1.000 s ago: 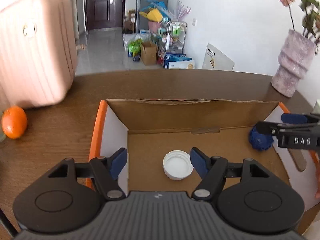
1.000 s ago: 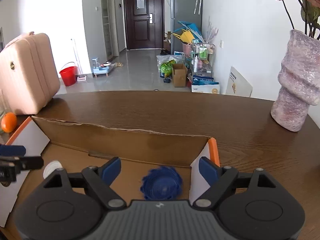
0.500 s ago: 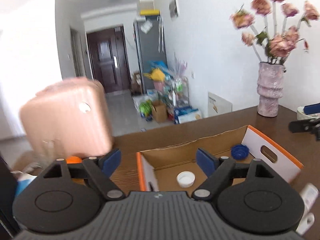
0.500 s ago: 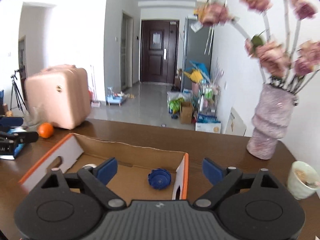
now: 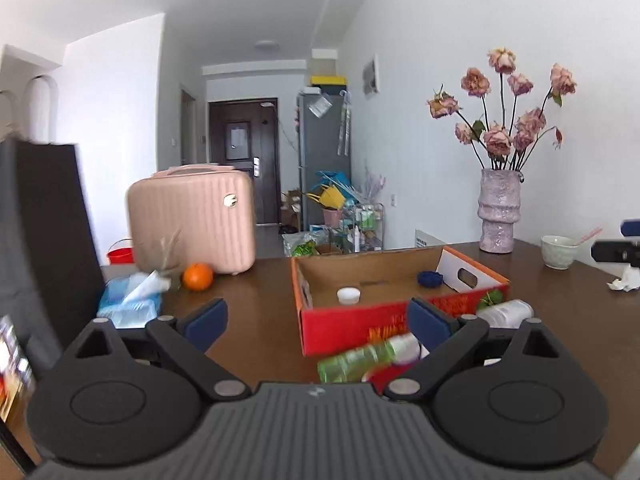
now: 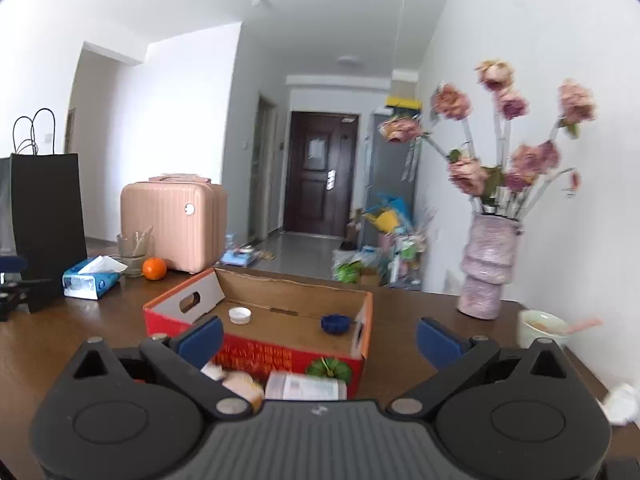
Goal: Organize rigid objects
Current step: 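Withdraw both grippers from the box back toward the table items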
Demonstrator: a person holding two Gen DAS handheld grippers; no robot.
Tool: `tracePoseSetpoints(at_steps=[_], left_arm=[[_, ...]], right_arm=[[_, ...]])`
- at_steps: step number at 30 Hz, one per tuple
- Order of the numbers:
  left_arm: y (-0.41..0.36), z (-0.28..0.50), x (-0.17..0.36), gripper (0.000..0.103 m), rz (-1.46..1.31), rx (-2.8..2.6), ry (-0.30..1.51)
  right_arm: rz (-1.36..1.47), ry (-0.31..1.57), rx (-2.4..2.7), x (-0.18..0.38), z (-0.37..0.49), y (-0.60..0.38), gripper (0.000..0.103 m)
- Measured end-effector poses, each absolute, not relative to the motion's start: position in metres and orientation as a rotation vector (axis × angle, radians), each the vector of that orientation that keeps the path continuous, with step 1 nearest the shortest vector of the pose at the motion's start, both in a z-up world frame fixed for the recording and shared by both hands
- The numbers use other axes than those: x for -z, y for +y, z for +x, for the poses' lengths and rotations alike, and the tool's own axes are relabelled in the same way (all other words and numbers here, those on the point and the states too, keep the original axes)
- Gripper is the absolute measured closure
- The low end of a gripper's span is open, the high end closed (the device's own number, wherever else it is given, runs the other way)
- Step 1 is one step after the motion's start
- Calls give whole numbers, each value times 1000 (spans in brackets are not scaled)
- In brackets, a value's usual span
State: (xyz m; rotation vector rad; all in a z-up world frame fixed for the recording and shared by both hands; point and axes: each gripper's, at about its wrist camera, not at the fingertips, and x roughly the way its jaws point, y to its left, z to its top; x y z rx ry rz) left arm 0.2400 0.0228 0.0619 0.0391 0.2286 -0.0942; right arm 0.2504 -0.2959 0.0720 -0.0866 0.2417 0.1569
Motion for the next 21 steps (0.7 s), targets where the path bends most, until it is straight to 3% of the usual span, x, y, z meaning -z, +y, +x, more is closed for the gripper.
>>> tracePoseSetpoints(at_steps=[4, 10, 14, 21], left_arm=[[28, 191, -30, 1, -54, 78, 257], [16, 142, 15, 1, 51, 102, 342], [22, 130, 15, 0, 63, 72, 326], [27, 122, 0, 0, 44, 12, 299]], right_arm=[[-81, 208, -185, -42, 195, -288, 0], [-95, 260, -218, 8, 142, -279, 0], [-183, 266, -162, 17, 132, -278, 0], [-89, 270, -154, 20, 122, -292, 0]])
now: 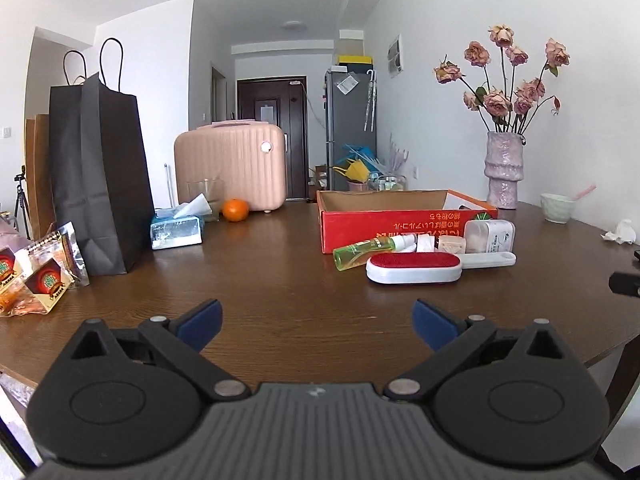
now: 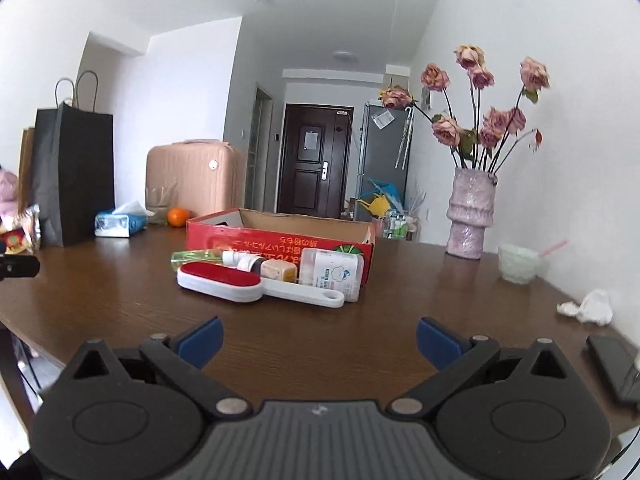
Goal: Organize rigid objects
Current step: 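Withdraw both grippers from the box back toward the table items, then grasp the red-and-white lint brush with the left gripper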
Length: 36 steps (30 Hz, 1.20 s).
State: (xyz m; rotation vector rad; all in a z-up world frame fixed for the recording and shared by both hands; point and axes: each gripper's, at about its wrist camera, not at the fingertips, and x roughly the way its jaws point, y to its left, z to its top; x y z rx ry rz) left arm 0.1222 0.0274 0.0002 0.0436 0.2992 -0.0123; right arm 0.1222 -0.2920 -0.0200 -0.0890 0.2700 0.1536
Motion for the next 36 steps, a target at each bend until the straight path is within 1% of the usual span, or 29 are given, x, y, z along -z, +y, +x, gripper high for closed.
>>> tracePoseSetpoints(at_steps=[7, 12, 15, 19, 20, 22, 23, 24, 26, 29, 31, 33, 36], left_arm=[[16, 122, -5, 0, 85, 18, 289], [11, 150, -4, 0, 42, 53, 359], [4, 175, -3, 0, 31, 79, 390], [-7, 223, -5, 1, 33, 100, 434], [-10, 237, -5, 5, 40, 103, 442], [-17, 263, -4, 13, 57, 101, 453], [-19, 277, -3, 20, 57, 103, 466], [-20, 290, -2, 25, 48, 116, 482], [-22, 315, 1, 28, 16, 148, 521], [-22, 344, 5, 32, -45, 182, 561], [-20, 358, 9, 34, -86, 207, 579], [-18, 368, 14, 41, -125, 216, 623], [-16, 376, 24, 45, -161, 241, 663]], right_arm=[[-70, 255, -149, 15, 126, -297, 0], [-25, 306, -135, 17, 147, -302, 0], [16, 357, -149, 21, 168, -306, 4], [59, 417, -149, 21, 210, -314, 21], [77, 432, -142, 21, 222, -317, 26], [94, 463, -114, 23, 247, -320, 32], [99, 471, -104, 24, 259, -322, 37], [110, 477, -106, 25, 270, -323, 40], [175, 516, -123, 27, 297, -328, 52], [214, 554, -123, 34, 327, -329, 63], [198, 556, -129, 36, 342, -324, 65], [204, 576, -136, 39, 353, -323, 67], [221, 608, -150, 45, 367, -321, 72]])
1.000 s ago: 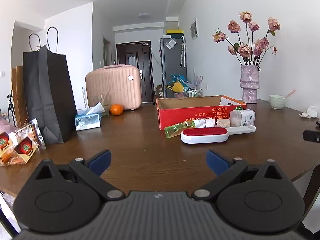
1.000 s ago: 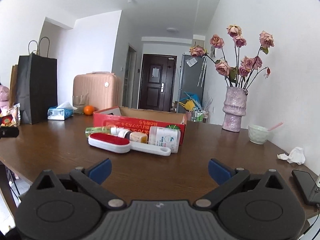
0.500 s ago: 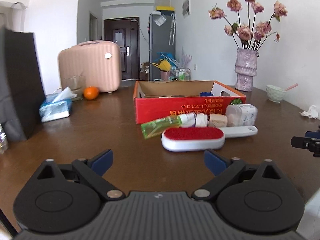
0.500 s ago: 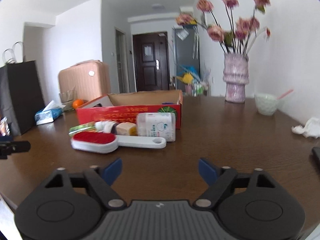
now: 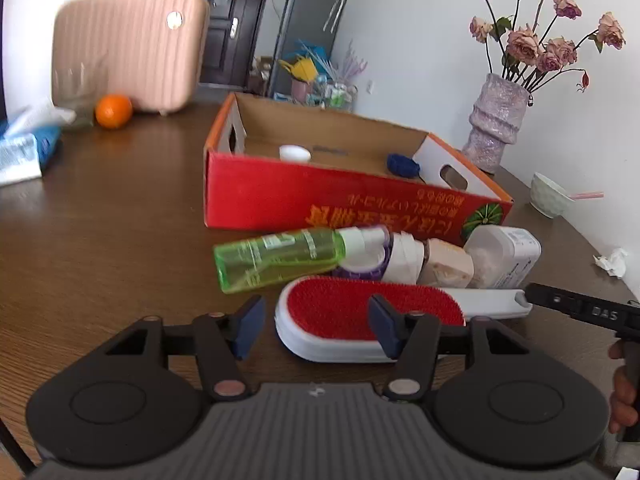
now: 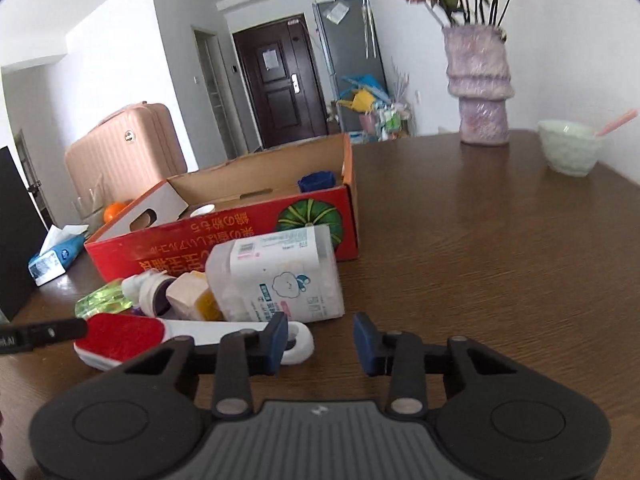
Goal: Organize rigid objects
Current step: 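Grasp the red-and-white lint brush with the left gripper, then lower the lint brush into the red box and open the left gripper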
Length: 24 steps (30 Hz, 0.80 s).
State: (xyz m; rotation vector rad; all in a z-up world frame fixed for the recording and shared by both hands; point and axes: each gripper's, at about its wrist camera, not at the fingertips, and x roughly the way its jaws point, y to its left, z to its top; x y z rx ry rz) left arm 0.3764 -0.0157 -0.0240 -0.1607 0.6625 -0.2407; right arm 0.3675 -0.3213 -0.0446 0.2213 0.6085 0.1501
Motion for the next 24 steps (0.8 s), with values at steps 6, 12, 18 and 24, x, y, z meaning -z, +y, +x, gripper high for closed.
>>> tracePoseSetpoints(at_steps=[6, 12, 18, 24], left_arm=[[-12, 379, 28, 46, -237, 271, 660], [-12, 358, 28, 52, -320, 269, 684], [-13, 310, 20, 52, -317, 282, 661], [-17, 270, 0, 52, -290, 290, 579]], right_arm=[[271, 645, -164, 54, 376, -322, 82], [214, 591, -117, 46, 352, -313, 91], [250, 572, -114, 37, 303, -317, 91], [256, 492, -112, 18, 257, -319, 91]])
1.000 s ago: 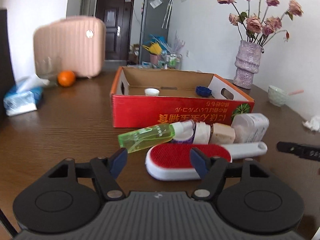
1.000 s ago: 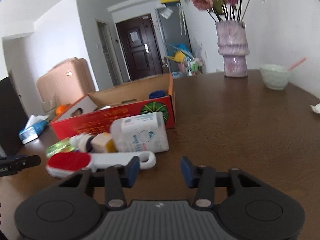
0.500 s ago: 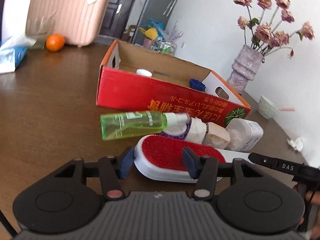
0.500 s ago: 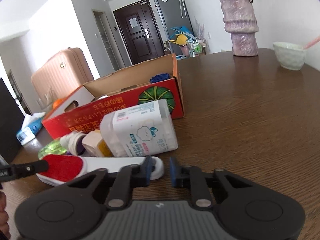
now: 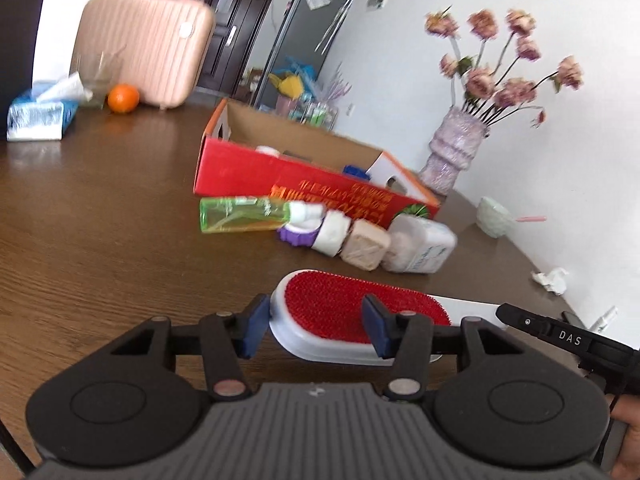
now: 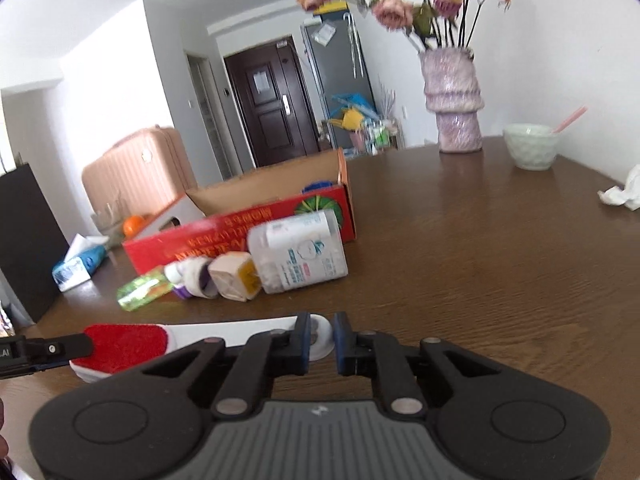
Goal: Organize rigid objects
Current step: 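Lower the lint brush into the red box and open the left gripper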
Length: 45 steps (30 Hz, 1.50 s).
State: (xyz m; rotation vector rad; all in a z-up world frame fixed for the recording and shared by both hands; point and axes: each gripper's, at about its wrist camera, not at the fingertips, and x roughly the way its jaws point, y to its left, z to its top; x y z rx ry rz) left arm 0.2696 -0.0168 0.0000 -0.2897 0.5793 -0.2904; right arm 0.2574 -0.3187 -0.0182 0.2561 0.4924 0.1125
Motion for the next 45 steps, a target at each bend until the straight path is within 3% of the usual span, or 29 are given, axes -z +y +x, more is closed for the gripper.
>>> tracePoseSetpoints(at_steps=[9, 20, 28, 37, 42, 45], left_arm=[[-12, 252, -36, 52, -283, 295, 471], [-8, 377, -82, 52, -213, 290, 369], [9, 482, -46, 52, -294, 290, 506], [14, 514, 1, 54, -285, 276, 550], [6, 500, -6, 32, -151, 261, 493], [3, 497, -6, 29, -112, 241, 477]], right_arm=[[253, 385, -140, -22, 242, -317, 91], [287, 348, -164, -64, 373, -315, 91], [331, 463, -147, -27, 488, -308, 91], [139, 513, -120, 7, 529, -282, 90], [20, 472, -132, 9, 526, -270, 88], [2, 439, -134, 7, 518, -271, 76]])
